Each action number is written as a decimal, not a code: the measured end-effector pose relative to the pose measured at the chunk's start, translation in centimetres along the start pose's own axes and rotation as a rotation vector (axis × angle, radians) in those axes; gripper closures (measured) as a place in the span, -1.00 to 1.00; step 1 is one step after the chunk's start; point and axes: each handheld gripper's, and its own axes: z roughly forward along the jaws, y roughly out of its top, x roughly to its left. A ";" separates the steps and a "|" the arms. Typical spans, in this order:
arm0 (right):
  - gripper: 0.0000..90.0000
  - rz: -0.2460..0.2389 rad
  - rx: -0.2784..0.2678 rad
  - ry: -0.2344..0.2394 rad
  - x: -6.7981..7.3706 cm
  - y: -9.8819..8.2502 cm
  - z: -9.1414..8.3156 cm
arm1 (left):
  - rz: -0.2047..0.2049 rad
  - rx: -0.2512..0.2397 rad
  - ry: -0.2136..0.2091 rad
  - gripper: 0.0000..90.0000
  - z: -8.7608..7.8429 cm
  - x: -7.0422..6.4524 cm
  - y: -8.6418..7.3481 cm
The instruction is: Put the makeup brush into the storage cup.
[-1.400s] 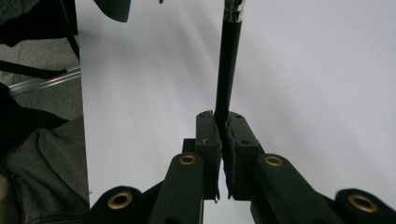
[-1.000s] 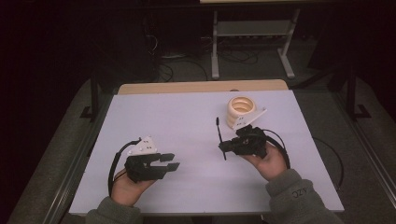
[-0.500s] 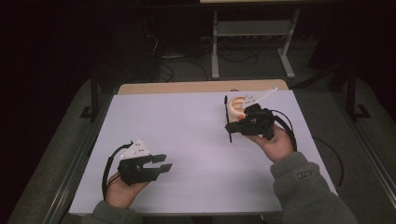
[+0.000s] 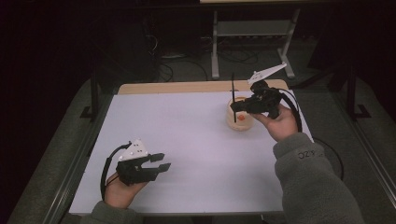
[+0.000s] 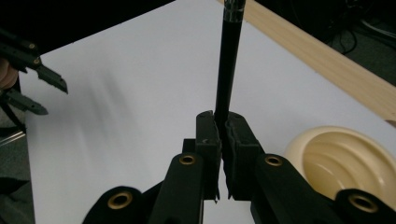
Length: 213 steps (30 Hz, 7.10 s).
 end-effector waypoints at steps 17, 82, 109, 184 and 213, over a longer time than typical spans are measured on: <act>0.87 0.112 -0.006 -0.111 -4.3 1.9 -1.0 | -0.006 -0.006 0.000 0.22 0.0 0.2 -0.2; 0.87 0.279 -0.027 -0.225 -8.2 -2.3 3.7 | -0.010 -0.001 -0.003 0.21 0.1 0.3 -0.3; 0.86 0.284 0.005 -0.216 -8.2 -4.2 5.9 | -0.009 0.004 -0.002 0.21 0.1 0.4 -0.4; -0.30 0.224 -0.118 -0.175 -4.5 -7.6 1.2 | -0.065 0.020 0.056 -0.15 0.1 1.4 -1.1; -0.46 0.186 -0.119 -0.157 -2.1 -10.3 0.9 | -0.088 0.017 0.059 -0.36 0.4 1.7 -1.4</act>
